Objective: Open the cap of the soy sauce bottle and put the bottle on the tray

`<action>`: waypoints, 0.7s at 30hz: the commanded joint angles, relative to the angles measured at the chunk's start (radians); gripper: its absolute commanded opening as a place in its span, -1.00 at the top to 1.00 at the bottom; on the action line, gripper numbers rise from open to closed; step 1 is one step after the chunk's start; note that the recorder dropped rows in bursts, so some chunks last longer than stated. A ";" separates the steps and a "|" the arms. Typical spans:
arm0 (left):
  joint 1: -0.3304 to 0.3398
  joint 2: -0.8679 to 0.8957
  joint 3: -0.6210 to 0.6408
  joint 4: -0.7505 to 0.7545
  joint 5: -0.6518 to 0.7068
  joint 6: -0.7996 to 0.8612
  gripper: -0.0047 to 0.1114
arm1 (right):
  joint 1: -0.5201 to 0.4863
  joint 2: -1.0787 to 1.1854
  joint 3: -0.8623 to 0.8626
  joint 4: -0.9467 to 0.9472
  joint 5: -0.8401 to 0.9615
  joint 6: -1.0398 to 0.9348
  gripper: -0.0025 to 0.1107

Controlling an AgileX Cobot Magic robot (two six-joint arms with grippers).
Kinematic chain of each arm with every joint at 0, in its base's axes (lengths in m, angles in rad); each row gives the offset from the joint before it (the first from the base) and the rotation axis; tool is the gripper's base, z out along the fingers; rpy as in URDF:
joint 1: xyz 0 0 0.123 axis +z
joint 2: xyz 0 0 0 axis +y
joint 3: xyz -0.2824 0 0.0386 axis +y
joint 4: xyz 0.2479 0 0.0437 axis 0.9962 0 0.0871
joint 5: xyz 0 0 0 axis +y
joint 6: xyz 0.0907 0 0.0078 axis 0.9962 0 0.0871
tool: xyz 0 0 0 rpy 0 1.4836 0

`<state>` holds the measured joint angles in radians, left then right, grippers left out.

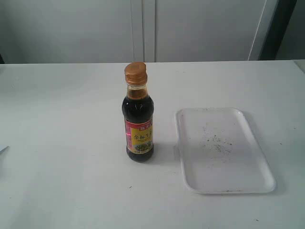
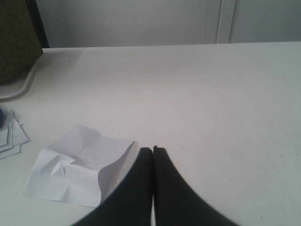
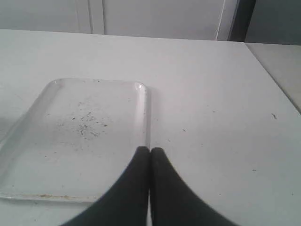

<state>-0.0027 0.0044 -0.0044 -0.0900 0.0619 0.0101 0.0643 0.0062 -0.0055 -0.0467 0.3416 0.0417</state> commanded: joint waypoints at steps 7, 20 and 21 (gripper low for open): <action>0.001 -0.004 0.004 -0.007 -0.152 -0.041 0.92 | -0.003 -0.006 0.006 -0.005 -0.006 -0.001 0.96; 0.001 0.054 -0.040 -0.003 -0.275 -0.066 0.92 | -0.003 -0.006 0.006 -0.005 -0.006 -0.001 0.96; 0.001 0.078 -0.054 -0.003 -0.285 -0.066 0.92 | -0.003 -0.006 0.006 -0.005 -0.006 -0.001 0.96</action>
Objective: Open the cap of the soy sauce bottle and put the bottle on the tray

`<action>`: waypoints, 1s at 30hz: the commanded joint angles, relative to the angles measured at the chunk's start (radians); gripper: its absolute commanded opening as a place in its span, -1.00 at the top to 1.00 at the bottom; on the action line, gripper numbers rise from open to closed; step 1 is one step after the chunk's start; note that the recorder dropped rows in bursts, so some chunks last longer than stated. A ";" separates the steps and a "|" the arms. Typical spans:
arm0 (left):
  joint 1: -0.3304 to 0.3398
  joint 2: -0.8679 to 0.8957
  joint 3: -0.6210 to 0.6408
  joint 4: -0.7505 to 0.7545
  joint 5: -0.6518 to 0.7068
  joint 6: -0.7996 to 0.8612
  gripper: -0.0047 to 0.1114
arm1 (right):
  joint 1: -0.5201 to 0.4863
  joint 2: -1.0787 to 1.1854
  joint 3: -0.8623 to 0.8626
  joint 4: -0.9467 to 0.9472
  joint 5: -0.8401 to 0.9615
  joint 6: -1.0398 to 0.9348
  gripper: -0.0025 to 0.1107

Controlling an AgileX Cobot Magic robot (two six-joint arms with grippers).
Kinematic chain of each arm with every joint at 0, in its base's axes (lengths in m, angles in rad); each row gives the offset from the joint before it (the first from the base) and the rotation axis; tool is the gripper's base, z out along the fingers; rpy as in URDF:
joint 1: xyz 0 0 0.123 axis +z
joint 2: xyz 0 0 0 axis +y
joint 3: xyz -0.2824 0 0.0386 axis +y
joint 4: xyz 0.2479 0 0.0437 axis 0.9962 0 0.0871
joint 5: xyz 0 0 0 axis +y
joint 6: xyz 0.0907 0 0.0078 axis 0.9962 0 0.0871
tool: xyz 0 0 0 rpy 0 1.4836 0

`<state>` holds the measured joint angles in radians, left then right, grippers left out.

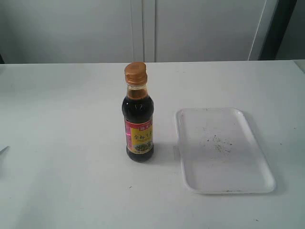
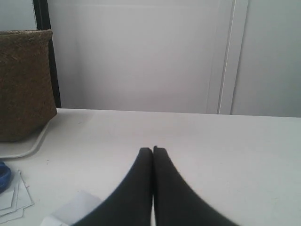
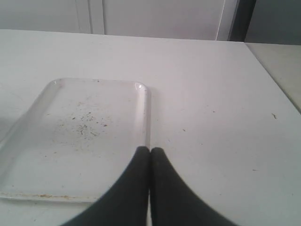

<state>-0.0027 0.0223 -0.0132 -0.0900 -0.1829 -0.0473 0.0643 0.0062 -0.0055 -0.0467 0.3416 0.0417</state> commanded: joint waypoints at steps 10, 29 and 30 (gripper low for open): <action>0.001 0.320 -0.173 0.244 -0.185 -0.193 0.92 | -0.003 -0.006 0.006 -0.005 -0.006 -0.001 0.96; -0.001 0.865 -0.400 0.915 -0.513 -0.691 0.92 | -0.003 -0.006 0.006 -0.005 -0.006 -0.001 0.96; -0.001 0.884 -0.406 0.920 -0.515 -0.691 0.92 | -0.003 -0.006 0.006 -0.005 -0.006 -0.001 0.96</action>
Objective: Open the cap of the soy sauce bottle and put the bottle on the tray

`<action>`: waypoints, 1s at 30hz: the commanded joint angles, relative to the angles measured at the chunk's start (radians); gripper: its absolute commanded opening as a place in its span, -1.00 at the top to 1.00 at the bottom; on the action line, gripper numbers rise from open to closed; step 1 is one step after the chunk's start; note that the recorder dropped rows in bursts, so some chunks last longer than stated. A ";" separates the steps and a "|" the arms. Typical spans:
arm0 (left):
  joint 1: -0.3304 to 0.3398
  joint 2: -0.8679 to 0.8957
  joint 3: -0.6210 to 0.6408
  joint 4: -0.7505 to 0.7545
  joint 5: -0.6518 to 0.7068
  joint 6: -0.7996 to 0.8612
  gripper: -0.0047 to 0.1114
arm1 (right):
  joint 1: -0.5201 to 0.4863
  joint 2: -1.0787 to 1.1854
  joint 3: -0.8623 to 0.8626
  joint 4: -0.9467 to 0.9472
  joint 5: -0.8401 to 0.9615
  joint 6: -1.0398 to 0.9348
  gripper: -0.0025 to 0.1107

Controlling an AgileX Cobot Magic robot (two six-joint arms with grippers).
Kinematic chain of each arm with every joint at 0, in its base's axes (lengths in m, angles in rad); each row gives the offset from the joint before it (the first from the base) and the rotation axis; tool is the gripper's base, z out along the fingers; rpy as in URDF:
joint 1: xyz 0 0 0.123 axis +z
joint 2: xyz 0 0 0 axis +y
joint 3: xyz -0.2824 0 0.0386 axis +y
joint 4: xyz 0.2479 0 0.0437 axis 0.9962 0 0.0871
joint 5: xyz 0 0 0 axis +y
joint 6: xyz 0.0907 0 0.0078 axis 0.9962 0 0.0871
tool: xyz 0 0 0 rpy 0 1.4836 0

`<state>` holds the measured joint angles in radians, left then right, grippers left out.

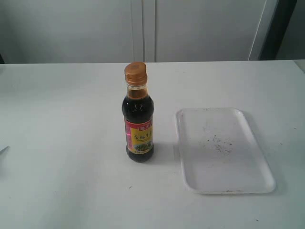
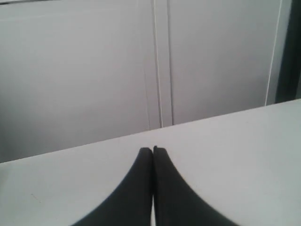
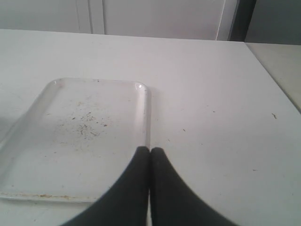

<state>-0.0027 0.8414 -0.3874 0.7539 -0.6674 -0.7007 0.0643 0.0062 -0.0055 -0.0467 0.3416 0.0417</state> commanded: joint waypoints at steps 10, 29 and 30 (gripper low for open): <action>-0.160 0.215 -0.108 0.076 0.090 0.008 0.92 | -0.003 -0.006 0.006 -0.005 -0.006 0.015 0.96; -0.243 0.534 -0.127 0.072 -0.554 0.051 0.15 | -0.003 -0.006 0.006 -0.005 -0.006 0.017 0.96; -0.243 0.543 -0.127 0.069 -0.554 0.047 -0.04 | -0.003 -0.006 0.006 -0.005 -0.006 0.017 0.96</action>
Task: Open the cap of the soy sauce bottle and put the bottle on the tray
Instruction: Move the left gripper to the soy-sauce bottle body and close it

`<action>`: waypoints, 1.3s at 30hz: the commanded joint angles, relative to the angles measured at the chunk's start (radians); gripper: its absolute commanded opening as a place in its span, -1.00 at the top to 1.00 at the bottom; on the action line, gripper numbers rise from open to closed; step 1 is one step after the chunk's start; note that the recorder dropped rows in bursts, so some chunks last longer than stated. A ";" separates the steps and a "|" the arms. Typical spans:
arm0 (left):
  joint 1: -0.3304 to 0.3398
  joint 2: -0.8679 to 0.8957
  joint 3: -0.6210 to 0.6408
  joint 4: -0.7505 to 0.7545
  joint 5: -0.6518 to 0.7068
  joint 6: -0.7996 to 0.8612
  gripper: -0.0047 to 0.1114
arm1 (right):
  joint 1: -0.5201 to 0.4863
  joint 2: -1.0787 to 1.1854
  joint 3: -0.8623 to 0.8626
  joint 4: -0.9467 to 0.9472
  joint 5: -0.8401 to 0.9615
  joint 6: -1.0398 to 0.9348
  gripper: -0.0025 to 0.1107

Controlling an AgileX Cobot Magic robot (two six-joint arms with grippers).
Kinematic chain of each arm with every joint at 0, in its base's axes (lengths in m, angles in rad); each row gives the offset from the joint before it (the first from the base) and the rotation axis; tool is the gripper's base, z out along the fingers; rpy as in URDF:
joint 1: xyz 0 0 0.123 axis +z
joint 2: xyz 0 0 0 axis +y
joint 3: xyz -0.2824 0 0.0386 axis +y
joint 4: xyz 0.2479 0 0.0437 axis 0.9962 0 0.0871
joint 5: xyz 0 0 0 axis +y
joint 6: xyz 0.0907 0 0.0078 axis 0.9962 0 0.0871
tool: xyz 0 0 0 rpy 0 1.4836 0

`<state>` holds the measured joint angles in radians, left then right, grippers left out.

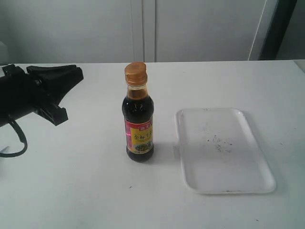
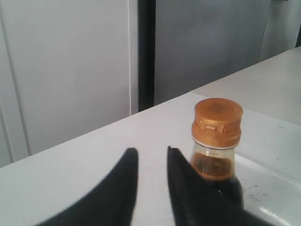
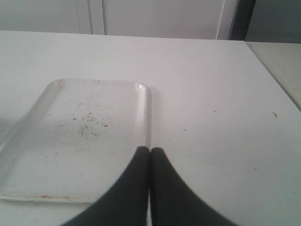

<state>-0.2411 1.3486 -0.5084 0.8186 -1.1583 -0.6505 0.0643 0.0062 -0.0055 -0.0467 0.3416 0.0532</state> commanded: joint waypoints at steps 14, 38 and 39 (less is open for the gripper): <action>-0.065 0.063 -0.082 0.230 -0.063 -0.080 -0.79 | -0.003 -0.006 0.006 -0.005 -0.006 0.005 0.96; -0.161 0.432 -0.311 0.174 -0.063 -0.048 -0.71 | -0.003 -0.006 0.006 -0.005 -0.006 0.005 0.96; -0.163 0.441 -0.317 0.176 -0.063 -0.046 -0.71 | -0.003 -0.006 0.006 -0.005 -0.006 0.005 0.96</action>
<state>-0.3963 1.7719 -0.8058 0.9938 -1.2153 -0.7085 0.0643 0.0062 -0.0055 -0.0467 0.3416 0.0532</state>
